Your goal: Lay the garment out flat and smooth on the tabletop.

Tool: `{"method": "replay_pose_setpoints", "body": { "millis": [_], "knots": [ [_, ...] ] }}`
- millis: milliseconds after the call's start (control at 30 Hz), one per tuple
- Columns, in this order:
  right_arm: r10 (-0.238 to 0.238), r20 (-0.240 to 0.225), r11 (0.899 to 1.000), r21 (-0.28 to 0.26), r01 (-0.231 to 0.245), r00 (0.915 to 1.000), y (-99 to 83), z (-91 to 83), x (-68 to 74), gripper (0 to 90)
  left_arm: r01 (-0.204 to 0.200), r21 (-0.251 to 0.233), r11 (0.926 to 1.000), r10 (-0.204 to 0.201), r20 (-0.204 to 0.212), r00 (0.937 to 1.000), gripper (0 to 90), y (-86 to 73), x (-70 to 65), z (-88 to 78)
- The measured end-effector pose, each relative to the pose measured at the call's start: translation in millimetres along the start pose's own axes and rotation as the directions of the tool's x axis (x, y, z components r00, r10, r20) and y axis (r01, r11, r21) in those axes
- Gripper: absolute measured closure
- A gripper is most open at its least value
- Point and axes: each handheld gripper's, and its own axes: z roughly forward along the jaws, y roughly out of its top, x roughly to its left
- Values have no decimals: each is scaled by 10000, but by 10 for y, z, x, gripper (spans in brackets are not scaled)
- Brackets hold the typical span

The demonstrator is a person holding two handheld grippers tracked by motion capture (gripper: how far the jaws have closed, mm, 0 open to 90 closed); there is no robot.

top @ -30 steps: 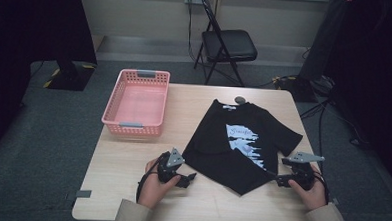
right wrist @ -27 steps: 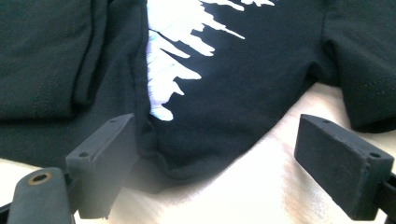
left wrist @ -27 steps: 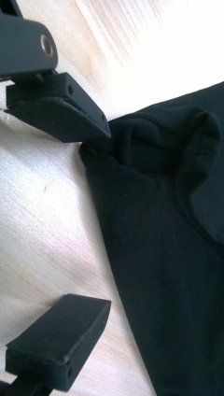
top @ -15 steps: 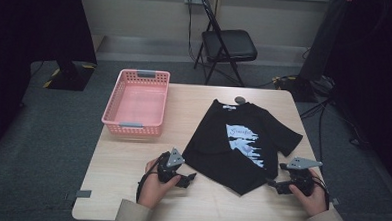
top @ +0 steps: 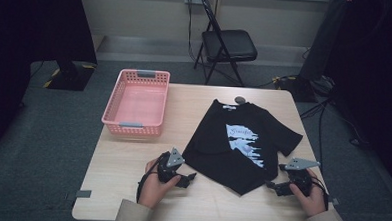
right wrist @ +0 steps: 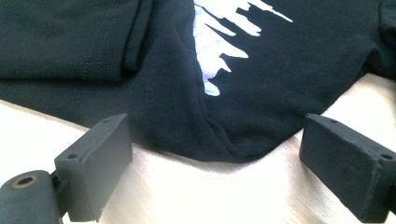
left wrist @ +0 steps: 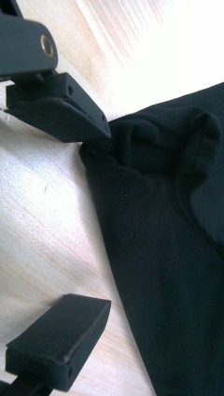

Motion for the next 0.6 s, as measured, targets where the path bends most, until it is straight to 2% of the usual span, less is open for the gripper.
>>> {"method": "replay_pose_setpoints", "body": {
  "millis": [167,300,467,600],
  "knots": [
    [-11,-15,10000,-6,11,10000,-1,0,-2,83,-34,-23,10000,34,94,10000,156,-6,-6,-10],
    [-13,-16,10000,-9,13,10000,-1,0,-2,83,182,-84,9998,-181,149,9997,166,5,-3,-30],
    [-14,-17,10000,-10,14,10000,-1,0,-2,83,316,-365,9988,-303,363,9989,166,83,-32,-55],
    [-14,-17,10000,-11,14,10000,-1,0,-2,82,323,-329,9989,-305,519,9982,160,150,-59,-42]
  ]
}}
